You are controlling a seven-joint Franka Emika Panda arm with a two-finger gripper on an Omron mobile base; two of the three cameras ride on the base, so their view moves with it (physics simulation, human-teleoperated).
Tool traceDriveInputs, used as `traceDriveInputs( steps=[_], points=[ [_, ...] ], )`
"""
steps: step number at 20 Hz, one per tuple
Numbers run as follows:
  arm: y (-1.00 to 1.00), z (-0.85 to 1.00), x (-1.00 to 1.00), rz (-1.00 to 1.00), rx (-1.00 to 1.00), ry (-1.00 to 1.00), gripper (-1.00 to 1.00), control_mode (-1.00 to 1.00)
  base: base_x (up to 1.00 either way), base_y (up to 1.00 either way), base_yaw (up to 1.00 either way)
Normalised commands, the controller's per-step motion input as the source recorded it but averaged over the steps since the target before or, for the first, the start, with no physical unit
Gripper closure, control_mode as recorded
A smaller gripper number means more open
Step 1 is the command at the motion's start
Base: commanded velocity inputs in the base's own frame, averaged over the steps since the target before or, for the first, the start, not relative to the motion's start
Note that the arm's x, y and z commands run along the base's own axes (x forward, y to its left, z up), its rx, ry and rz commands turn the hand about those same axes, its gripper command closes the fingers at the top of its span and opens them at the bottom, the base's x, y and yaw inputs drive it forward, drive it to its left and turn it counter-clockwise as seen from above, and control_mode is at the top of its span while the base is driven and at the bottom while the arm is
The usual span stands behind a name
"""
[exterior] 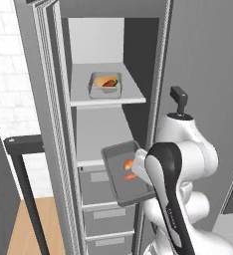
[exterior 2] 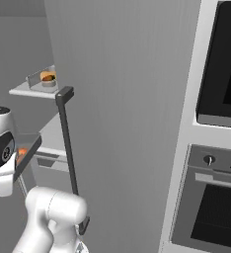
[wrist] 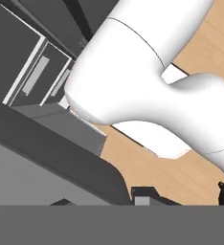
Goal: Take the meat container that has the shrimp and place it on the second highest rack of the freezer. Then take the vegetable container that has the bell pepper and squash and place it on the highest rack of the freezer.
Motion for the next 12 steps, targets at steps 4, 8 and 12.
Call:
traceDriveInputs(
  steps=[4,8,12],
  points=[
    [0.28,-0.04,0.98,-0.25,0.0,0.0,1.0,-1.0,0.0,0.0,0.0],
    [0.0,-0.37,1.0,-0.17,0.05,0.01,1.0,-1.0,0.0,0.0,0.0],
    [0.03,-0.45,1.0,-0.13,0.0,0.01,1.0,-1.0,0.0,0.0,0.0]
  ],
)
